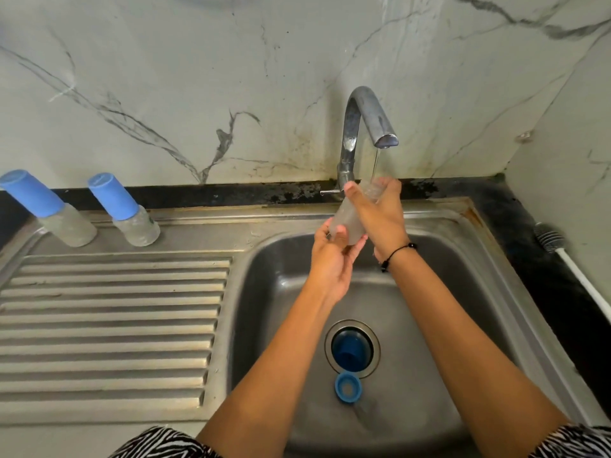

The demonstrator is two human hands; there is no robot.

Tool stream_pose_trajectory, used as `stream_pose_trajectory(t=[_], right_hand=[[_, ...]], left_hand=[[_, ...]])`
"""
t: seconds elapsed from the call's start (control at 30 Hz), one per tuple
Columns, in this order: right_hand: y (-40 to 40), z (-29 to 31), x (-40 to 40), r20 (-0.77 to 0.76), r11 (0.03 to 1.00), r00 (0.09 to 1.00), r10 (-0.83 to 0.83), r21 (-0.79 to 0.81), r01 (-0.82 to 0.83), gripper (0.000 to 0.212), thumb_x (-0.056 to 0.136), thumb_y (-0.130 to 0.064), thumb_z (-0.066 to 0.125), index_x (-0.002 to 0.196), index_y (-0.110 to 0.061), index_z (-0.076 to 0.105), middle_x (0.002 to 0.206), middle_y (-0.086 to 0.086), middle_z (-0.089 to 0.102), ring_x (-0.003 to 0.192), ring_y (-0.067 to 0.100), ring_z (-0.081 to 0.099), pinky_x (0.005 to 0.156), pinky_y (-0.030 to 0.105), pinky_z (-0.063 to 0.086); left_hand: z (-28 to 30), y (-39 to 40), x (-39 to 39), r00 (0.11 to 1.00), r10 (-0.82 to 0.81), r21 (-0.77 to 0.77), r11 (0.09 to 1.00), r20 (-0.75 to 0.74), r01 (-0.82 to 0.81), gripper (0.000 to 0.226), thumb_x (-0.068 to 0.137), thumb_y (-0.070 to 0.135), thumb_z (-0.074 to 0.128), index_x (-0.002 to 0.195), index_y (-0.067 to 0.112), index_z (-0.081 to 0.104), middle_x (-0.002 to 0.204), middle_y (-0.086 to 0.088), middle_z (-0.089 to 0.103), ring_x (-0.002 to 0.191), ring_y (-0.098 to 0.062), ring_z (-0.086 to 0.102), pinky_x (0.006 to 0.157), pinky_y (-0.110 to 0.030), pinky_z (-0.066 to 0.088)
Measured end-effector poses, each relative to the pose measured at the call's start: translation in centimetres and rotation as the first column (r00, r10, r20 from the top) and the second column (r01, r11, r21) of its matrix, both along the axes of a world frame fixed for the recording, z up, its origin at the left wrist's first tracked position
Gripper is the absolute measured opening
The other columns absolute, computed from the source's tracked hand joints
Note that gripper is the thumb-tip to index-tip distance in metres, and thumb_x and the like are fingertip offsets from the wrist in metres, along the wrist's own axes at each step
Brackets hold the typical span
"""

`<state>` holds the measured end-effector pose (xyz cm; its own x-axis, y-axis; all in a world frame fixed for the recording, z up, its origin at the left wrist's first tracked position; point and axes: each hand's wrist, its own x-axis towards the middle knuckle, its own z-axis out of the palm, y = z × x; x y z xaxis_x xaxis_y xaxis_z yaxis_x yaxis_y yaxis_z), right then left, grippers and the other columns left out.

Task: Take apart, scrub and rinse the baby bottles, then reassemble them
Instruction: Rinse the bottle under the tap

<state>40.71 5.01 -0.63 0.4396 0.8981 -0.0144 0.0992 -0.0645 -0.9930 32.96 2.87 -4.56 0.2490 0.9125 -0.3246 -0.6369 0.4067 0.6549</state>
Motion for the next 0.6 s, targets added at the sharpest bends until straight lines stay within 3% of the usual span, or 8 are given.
stream_pose_trajectory(t=[0.1,0.2,0.27,0.33,0.4,0.47,0.5,0.6], right_hand=[[-0.7,0.0,0.3,-0.019,0.991,0.991,0.130,-0.035,-0.130,0.040,0.085,-0.017,0.067,0.110,-0.019,0.036,0.102,-0.002,0.053,0.097,0.015,0.055,0.086,0.030,0.048],[-0.7,0.6,1.0,0.083,0.988,0.985,0.151,-0.045,-0.147,0.038,0.072,-0.018,0.072,0.101,-0.023,0.049,0.104,0.001,0.054,0.096,0.018,0.053,0.083,0.032,0.046],[-0.8,0.8,1.3,0.117,0.990,0.984,0.133,0.025,-0.137,0.039,0.060,-0.019,0.073,0.094,-0.028,0.055,0.110,0.005,0.057,0.098,0.018,0.055,0.084,0.030,0.046],[-1.0,0.8,1.4,0.124,0.986,0.982,0.145,0.062,-0.154,0.037,0.066,-0.011,0.075,0.097,-0.022,0.058,0.102,0.000,0.059,0.092,0.014,0.055,0.080,0.026,0.044],[-1.1,0.4,1.8,0.272,0.985,0.947,0.170,-0.040,-0.165,0.034,0.075,-0.016,0.074,0.105,-0.015,0.058,0.095,-0.003,0.057,0.088,0.014,0.053,0.072,0.023,0.042],[-1.4,-0.1,2.3,0.500,0.983,0.847,0.179,-0.122,-0.136,0.037,0.078,-0.025,0.073,0.109,-0.013,0.057,0.096,-0.003,0.053,0.089,0.014,0.049,0.069,0.023,0.037],[-1.5,-0.3,2.5,0.515,0.983,0.838,0.181,-0.111,-0.144,0.035,0.078,-0.024,0.073,0.109,-0.013,0.058,0.097,-0.004,0.054,0.089,0.014,0.049,0.072,0.023,0.036],[-1.5,0.0,2.8,0.339,0.987,0.927,0.162,-0.056,-0.153,0.031,0.074,-0.014,0.074,0.103,-0.014,0.063,0.099,-0.001,0.060,0.092,0.016,0.054,0.077,0.026,0.040]], left_hand=[[0.1,-0.4,-0.1,0.986,-0.066,0.039,0.997,-0.154,0.073,0.025,0.099,0.004,0.041,0.124,0.008,0.044,0.115,-0.011,0.058,0.109,-0.020,0.056,0.100,-0.033,0.045],[0.3,-1.0,-0.1,0.925,-0.105,0.052,0.990,-0.366,0.133,0.027,0.095,-0.008,0.043,0.103,0.017,0.051,0.105,-0.002,0.059,0.101,-0.014,0.056,0.092,-0.022,0.044],[0.0,-0.8,-0.2,0.896,-0.068,0.075,0.991,-0.438,0.112,0.031,0.092,-0.011,0.042,0.110,0.012,0.052,0.115,-0.008,0.057,0.112,-0.018,0.053,0.097,-0.024,0.042],[0.1,-0.5,-0.4,0.880,-0.002,0.099,0.993,-0.475,0.056,0.034,0.091,-0.012,0.041,0.116,0.009,0.053,0.115,-0.009,0.056,0.109,-0.017,0.053,0.097,-0.025,0.042],[0.4,-0.4,-0.7,0.875,0.047,0.132,0.991,-0.482,0.019,0.034,0.091,-0.013,0.040,0.115,0.007,0.054,0.110,-0.009,0.059,0.102,-0.015,0.055,0.088,-0.022,0.045],[0.5,-0.3,-0.9,0.869,0.073,0.152,0.988,-0.489,0.002,0.037,0.091,-0.013,0.039,0.120,0.004,0.054,0.117,-0.010,0.059,0.109,-0.017,0.055,0.090,-0.023,0.045],[0.6,-0.3,-0.9,0.869,0.079,0.154,0.988,-0.489,-0.003,0.038,0.091,-0.013,0.040,0.122,0.004,0.054,0.120,-0.011,0.058,0.113,-0.018,0.053,0.094,-0.023,0.043],[0.8,-0.1,-1.2,0.872,0.093,0.157,0.987,-0.481,-0.019,0.038,0.090,-0.015,0.039,0.121,0.001,0.054,0.114,-0.011,0.057,0.109,-0.018,0.053,0.095,-0.023,0.042]])
